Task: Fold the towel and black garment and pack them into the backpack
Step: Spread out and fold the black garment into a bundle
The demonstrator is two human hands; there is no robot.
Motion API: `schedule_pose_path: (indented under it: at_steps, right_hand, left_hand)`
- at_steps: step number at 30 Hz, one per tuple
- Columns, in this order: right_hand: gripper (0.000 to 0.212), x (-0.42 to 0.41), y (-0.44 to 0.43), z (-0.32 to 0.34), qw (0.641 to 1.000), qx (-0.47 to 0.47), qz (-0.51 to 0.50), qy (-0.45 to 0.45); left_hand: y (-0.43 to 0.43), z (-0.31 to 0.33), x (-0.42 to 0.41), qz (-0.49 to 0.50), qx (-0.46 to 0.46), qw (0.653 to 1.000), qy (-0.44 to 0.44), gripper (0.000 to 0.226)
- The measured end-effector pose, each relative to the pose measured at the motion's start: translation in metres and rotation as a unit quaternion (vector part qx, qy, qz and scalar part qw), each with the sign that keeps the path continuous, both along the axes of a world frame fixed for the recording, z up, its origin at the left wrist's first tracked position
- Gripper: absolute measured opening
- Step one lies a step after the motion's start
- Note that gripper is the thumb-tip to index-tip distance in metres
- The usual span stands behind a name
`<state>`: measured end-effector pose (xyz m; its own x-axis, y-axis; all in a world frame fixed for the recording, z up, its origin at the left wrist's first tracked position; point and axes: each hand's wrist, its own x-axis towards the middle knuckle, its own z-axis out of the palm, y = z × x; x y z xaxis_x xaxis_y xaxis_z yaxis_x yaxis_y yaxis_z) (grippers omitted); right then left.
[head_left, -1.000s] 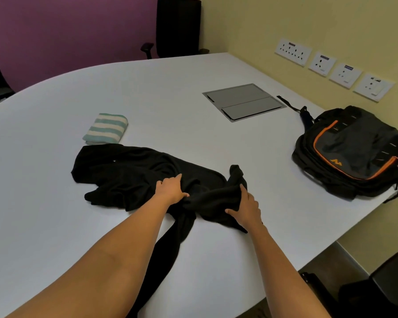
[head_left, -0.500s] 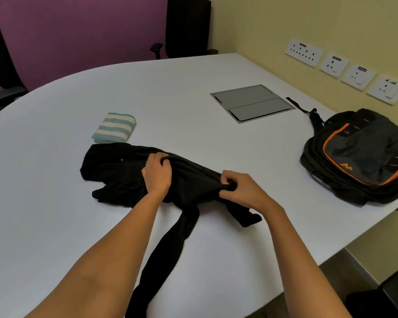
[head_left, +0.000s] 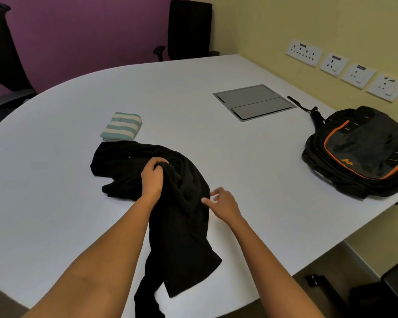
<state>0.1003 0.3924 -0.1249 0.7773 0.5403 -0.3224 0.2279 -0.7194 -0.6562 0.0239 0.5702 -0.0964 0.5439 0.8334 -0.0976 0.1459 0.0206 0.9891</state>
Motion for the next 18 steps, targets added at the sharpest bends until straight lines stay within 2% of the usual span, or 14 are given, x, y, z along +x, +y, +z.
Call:
schedule_pose_path:
  at_steps: [1, 3, 4, 7, 10, 13, 16, 18]
  right_hand:
    - [0.063, 0.003, 0.000, -0.014, 0.998, -0.051, -0.031, 0.021]
    - [0.083, 0.000, 0.004, -0.035, 0.989, -0.132, -0.020, 0.058]
    - [0.083, -0.006, 0.007, -0.043, 0.988, -0.144, -0.018, 0.054]
    - [0.062, -0.025, 0.015, -0.060, 0.993, -0.109, -0.033, 0.026]
    - [0.046, -0.024, 0.016, -0.058, 0.993, -0.081, -0.042, 0.072]
    - [0.050, 0.023, -0.001, -0.032, 0.986, -0.141, -0.015, 0.090]
    - [0.049, 0.100, -0.024, 0.014, 0.980, -0.196, -0.037, -0.003]
    - [0.043, 0.147, -0.030, 0.045, 0.965, -0.215, -0.081, -0.125]
  left_hand:
    - [-0.001, -0.001, 0.000, -0.003, 0.004, 1.000, -0.001, 0.029]
    - [-0.001, -0.002, 0.002, -0.015, 0.014, 1.000, 0.000, 0.032]
    - [0.000, -0.003, 0.004, -0.021, 0.019, 1.000, 0.001, 0.033]
    - [0.000, -0.004, 0.009, -0.031, 0.032, 0.999, 0.001, 0.034]
    - [-0.001, -0.004, 0.014, -0.049, 0.041, 0.998, -0.001, 0.034]
    - [0.002, -0.003, 0.017, -0.058, 0.045, 0.997, -0.006, 0.032]
    - [0.011, -0.001, 0.019, -0.119, 0.068, 0.990, 0.008, 0.027]
    - [0.015, 0.002, 0.021, -0.260, 0.060, 0.961, 0.074, 0.027]
